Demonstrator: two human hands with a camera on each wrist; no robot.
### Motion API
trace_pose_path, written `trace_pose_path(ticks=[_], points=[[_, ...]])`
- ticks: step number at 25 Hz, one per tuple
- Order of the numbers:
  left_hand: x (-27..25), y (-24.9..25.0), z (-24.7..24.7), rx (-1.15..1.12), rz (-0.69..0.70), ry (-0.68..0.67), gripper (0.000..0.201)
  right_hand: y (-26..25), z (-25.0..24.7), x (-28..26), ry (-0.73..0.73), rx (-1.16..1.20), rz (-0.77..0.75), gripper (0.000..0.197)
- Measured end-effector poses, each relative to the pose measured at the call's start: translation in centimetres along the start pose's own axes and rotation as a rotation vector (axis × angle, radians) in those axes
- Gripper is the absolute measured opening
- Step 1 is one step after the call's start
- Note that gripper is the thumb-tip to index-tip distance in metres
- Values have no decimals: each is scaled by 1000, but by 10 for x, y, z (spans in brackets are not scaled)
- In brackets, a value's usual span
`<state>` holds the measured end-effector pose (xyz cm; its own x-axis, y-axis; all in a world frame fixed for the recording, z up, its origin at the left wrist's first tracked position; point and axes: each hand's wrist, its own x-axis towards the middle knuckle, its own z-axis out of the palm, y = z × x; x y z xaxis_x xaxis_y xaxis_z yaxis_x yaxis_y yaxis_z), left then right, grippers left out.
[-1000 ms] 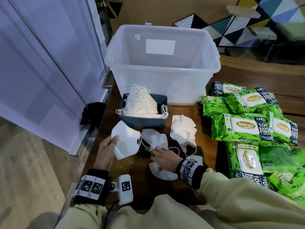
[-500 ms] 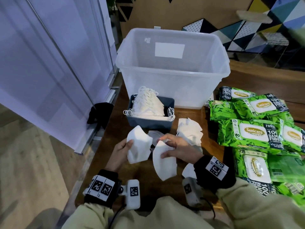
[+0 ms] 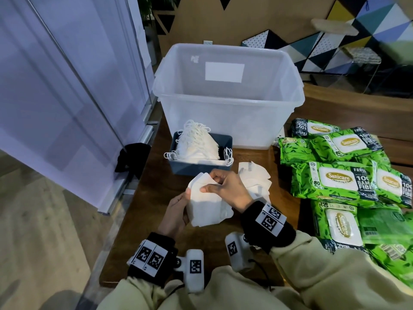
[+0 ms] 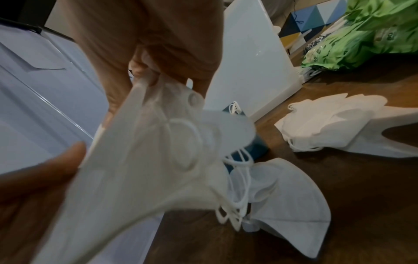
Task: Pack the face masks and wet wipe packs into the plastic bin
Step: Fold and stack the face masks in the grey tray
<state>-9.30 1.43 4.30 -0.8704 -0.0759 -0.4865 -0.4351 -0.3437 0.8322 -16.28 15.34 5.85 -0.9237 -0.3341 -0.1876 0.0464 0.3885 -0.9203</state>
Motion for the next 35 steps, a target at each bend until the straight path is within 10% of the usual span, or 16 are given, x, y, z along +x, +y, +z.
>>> trace_pose_path(ticks=[16, 22, 35], points=[[6, -14, -14, 556, 251, 25, 23, 14, 24, 7, 28, -252, 56, 28], [3, -8, -46, 194, 60, 102, 21, 45, 9, -8, -177, -52, 9, 19], [5, -4, -71, 81, 83, 247, 18, 92, -3, 28, 133, -451, 186, 28]])
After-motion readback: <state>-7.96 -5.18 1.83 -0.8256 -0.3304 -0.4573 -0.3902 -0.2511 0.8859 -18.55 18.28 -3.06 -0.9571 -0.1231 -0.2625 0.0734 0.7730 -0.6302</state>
